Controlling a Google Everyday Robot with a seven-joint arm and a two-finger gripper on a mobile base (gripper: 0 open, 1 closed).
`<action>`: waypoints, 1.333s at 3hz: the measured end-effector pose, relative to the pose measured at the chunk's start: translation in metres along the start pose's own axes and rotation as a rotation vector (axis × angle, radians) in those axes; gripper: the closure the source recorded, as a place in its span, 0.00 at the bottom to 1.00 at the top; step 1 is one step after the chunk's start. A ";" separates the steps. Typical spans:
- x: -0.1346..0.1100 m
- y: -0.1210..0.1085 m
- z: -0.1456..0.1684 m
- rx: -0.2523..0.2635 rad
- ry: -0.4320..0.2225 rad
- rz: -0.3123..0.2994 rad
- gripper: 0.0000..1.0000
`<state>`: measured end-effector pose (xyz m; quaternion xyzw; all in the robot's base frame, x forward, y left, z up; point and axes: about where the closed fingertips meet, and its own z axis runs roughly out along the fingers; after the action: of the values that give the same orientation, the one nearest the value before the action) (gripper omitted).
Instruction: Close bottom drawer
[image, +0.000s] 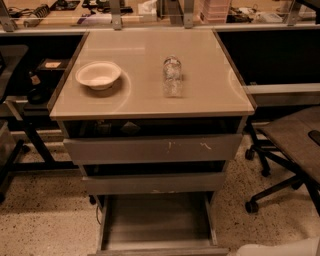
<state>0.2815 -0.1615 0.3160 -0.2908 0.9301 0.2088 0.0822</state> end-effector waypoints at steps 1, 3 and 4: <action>-0.002 -0.023 0.035 0.026 -0.033 0.087 1.00; -0.014 -0.063 0.088 0.072 -0.086 0.219 1.00; -0.014 -0.063 0.088 0.072 -0.086 0.219 1.00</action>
Offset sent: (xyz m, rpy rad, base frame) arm 0.0675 -0.0096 -0.1131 -0.0014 -0.0404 -0.2984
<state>0.3317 -0.1632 0.2195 -0.1753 0.9588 0.1953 0.1089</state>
